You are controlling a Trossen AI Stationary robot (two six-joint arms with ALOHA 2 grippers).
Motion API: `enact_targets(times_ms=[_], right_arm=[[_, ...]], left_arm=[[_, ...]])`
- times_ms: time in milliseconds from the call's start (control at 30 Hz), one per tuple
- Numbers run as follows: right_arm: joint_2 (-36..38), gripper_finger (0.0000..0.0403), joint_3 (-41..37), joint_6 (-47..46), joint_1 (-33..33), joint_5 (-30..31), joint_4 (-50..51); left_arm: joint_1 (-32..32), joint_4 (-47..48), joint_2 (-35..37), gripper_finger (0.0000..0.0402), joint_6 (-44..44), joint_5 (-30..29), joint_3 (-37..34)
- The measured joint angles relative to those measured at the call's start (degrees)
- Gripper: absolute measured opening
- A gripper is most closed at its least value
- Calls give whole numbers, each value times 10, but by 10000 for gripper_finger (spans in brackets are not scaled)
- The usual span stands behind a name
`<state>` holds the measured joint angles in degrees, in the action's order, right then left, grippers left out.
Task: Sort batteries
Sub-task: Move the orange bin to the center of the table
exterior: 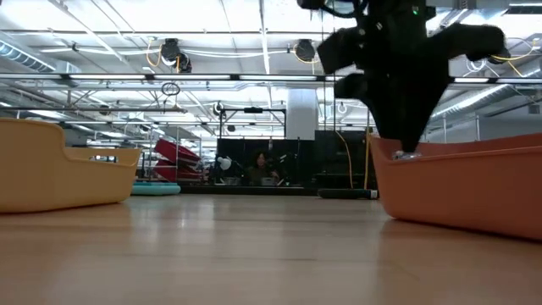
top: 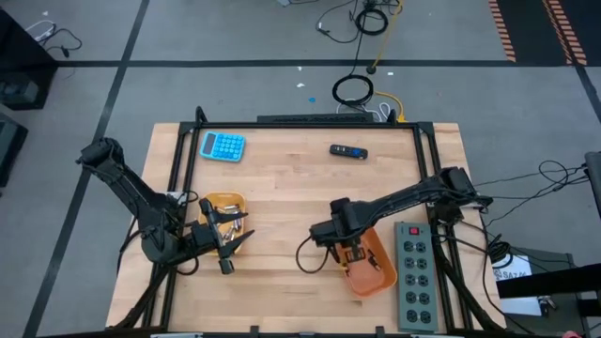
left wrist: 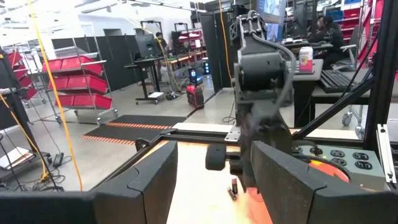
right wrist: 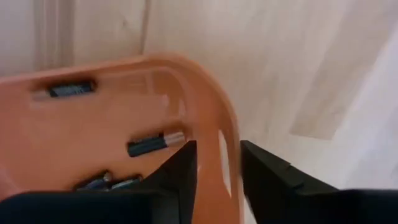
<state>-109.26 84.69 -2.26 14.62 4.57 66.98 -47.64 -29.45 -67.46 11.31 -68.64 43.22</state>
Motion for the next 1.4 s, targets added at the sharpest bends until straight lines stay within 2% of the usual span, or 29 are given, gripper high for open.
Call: enact_targets(times_ms=[267,567,767,1100,1400], right_arm=[[-68,126,-3,13,5,-4,-43],[-95,82,44,-95,-30,-50,-48],[-95,76,85,-180,-72,-53,-67],[-95,75,87,-255,-159,-127,-108],[-95,75,87,-261,-232,-214,-137]], left_arm=[[0,0,0,214,-3,0,0],[0,0,0,214,1,0,0],[0,0,0,214,1,0,0],[0,6,0,214,6,0,0],[-17,17,0,214,11,-6,0]])
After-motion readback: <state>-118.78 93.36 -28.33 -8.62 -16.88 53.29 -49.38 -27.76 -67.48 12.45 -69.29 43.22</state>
